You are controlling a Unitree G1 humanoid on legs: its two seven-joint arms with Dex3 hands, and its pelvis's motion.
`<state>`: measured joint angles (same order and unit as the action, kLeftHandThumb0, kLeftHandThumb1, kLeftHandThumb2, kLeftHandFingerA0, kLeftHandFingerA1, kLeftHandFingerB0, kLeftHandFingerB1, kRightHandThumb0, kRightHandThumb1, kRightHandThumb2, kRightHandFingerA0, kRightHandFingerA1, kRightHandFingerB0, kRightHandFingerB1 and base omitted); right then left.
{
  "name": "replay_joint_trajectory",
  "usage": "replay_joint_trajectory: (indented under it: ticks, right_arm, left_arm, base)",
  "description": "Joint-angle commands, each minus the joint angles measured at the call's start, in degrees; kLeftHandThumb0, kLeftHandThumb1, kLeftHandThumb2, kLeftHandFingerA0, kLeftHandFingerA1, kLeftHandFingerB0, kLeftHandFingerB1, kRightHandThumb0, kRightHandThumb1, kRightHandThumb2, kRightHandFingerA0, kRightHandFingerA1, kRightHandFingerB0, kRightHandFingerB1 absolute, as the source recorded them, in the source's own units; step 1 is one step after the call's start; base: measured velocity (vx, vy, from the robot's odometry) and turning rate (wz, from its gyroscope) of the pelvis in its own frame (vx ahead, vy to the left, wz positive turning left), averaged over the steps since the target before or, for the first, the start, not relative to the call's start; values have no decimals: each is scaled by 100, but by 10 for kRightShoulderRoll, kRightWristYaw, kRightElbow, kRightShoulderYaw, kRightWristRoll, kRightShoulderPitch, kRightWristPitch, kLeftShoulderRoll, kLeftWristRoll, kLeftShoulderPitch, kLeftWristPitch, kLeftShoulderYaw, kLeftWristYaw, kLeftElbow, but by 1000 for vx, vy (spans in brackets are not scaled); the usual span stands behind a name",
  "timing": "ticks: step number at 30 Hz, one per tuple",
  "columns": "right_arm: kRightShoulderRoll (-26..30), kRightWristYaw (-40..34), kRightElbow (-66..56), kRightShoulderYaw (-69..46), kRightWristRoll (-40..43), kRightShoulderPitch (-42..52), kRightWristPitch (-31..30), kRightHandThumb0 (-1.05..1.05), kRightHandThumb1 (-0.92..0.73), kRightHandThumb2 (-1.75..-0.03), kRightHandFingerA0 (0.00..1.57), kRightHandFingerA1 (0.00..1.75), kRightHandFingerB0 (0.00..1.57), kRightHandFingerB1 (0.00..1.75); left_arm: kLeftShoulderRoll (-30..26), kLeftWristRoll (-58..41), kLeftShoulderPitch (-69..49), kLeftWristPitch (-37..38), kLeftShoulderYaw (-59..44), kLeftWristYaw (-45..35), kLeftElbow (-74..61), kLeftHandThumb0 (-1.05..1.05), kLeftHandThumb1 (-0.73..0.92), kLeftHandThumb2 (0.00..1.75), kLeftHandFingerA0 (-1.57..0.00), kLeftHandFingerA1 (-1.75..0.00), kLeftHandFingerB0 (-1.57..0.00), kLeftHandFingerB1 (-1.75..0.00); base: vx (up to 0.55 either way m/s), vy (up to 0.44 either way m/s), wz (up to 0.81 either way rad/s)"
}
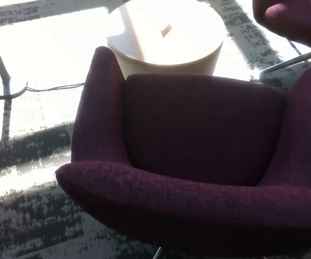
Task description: The robot stands in front of a sofa and uses its left hand to push the left side of the sofa
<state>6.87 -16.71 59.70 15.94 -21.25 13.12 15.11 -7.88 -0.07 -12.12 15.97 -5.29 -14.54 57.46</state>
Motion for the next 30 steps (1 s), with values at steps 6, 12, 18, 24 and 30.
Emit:
replay_joint_trajectory:
  ticks: [6,12,18,24,30]
  right_arm:
    - [-25,-40,36,-13,20,-31,246,-66,-84,-66,46,36,37,34]
    - [-23,-65,49,-3,-4,-46,238,-66,-85,-66,47,37,38,34]
    - [-18,-90,65,11,-22,-49,244,-67,-86,-67,47,37,38,34]
    - [-22,-94,81,9,-16,-55,257,-66,-84,-66,48,38,39,34]
    - [-21,-109,95,16,-25,-59,263,-66,-85,-66,47,38,39,34]
  left_arm:
    - [-6,-55,40,127,-46,-84,22,-87,90,122,-6,-24,-6,-16]
    - [-25,-57,88,120,-56,-93,11,-92,89,123,-1,-15,-1,-11]
    - [-33,-63,128,119,-65,-97,-8,-92,89,122,-7,-18,-7,-12]
    - [-49,-54,179,110,-61,-91,-57,-92,91,125,0,-13,0,-9]
    - [-60,-54,232,71,-54,-85,-90,-93,89,127,0,-15,0,-8]
  base:
    - [0,0,0]
    - [0,0,0]
    - [0,0,0]
    - [2,-1,1]
    - [0,0,0]
